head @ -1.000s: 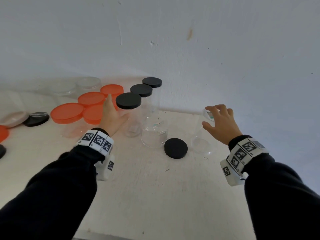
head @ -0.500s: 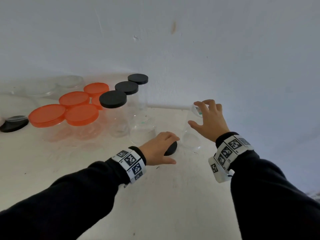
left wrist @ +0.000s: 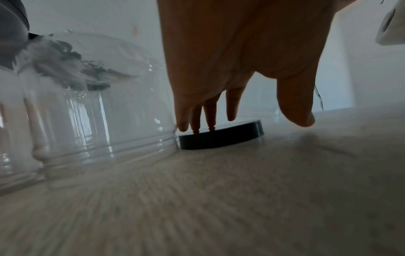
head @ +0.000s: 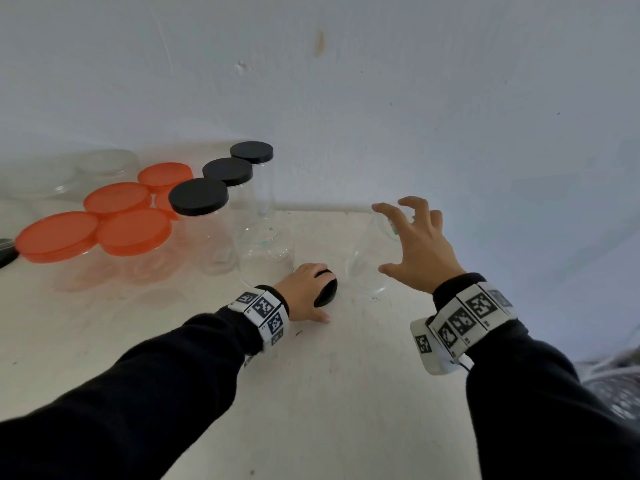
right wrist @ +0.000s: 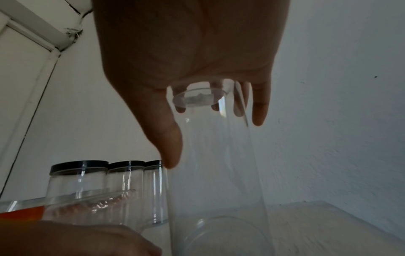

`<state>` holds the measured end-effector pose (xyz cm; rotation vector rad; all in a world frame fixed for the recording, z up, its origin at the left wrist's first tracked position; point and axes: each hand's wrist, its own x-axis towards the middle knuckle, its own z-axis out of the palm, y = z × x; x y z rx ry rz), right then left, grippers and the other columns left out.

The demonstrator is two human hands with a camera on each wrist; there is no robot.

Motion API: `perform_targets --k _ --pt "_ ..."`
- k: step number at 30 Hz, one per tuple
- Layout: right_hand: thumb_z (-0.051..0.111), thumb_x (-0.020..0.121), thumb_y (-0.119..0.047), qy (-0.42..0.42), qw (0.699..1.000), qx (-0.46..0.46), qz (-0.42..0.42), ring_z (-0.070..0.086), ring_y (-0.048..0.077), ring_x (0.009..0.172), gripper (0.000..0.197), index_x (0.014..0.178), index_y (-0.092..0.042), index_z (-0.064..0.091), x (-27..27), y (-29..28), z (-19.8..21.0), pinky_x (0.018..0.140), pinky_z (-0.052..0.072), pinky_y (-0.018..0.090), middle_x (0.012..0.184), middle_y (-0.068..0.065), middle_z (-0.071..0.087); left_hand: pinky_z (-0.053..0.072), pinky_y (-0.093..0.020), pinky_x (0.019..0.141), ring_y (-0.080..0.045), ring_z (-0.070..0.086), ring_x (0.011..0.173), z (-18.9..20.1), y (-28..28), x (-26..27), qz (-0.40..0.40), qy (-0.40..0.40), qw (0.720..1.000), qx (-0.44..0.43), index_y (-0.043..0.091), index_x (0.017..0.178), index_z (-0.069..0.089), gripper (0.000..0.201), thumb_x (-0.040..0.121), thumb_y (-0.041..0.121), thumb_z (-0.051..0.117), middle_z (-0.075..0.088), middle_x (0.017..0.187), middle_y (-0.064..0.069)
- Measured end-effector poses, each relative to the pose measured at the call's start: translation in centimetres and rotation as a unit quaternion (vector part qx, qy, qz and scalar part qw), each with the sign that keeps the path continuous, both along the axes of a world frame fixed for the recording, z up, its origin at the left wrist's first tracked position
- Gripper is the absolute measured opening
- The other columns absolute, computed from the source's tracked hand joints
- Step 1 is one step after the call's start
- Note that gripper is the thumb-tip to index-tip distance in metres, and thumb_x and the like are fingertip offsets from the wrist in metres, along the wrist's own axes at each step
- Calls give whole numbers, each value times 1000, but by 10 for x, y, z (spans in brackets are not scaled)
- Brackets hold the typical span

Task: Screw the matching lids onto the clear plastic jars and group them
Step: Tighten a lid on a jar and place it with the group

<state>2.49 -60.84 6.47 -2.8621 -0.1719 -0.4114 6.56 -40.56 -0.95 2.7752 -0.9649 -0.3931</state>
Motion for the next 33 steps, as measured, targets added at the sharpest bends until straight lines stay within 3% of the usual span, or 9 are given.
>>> perform_targets --k 4,7,11,15,21,25,28,29,33 --pt "85 59 -23 -42 998 34 -30 35 26 113 85 128 -31 37 -5 2 -5 69 48 34 138 3 25 23 -39 113 -26 12 140 0 0 2 23 16 1000 9 15 145 22 82 81 37 68 12 154 -8" --pt "84 56 -13 -94 987 127 -34 39 28 109 82 113 -29 26 -6 4 -22 63 46 34 136 9 24 30 -39 108 -25 19 135 0 -2 2 18 2 1000 24 17 143 26 78 81 38 67 21 152 -3" --pt "84 56 -9 -105 974 197 -35 46 30 103 80 120 -12 35 -6 4 -38 79 52 47 128 11 29 37 -37 100 -23 26 128 3 -3 1 14 -13 1000 21 18 141 32 72 80 36 67 33 145 0" --pt "86 60 -28 -92 974 197 -54 49 22 102 84 131 -20 42 -11 4 -41 84 47 34 131 5 32 37 -37 100 -20 27 127 4 -1 1 15 3 1000 8 19 139 37 71 78 36 70 35 142 2" --pt "86 58 -37 -87 956 261 -102 43 18 116 87 127 -8 40 -19 8 -45 83 39 27 127 4 41 33 -34 107 -21 32 128 2 1 0 26 49 997 -44 17 138 39 75 74 32 75 33 143 2" --pt "87 58 -22 -86 951 281 -92 41 19 115 81 120 -3 38 -19 7 -48 83 33 21 122 6 39 34 -33 107 -20 35 126 1 1 0 31 58 996 -58 16 137 39 75 73 31 76 33 142 2" --pt "87 55 -9 -103 949 290 -74 39 17 110 80 117 -2 37 -18 5 -50 81 31 7 118 5 35 32 -33 108 -20 33 128 2 3 2 38 60 995 -67 17 138 38 76 74 33 75 32 143 2" --pt "87 54 -9 -114 948 289 -73 39 17 108 81 117 -1 37 -17 4 -50 82 32 7 117 5 34 31 -33 109 -20 32 130 3 4 2 39 58 995 -69 17 139 37 76 75 33 75 30 144 2" --pt "88 56 -19 -106 951 283 -66 34 14 109 89 131 -10 40 -18 5 -46 94 33 22 117 -2 24 25 -30 110 -19 27 134 4 8 5 49 58 994 -83 18 140 35 75 77 33 73 27 148 1"
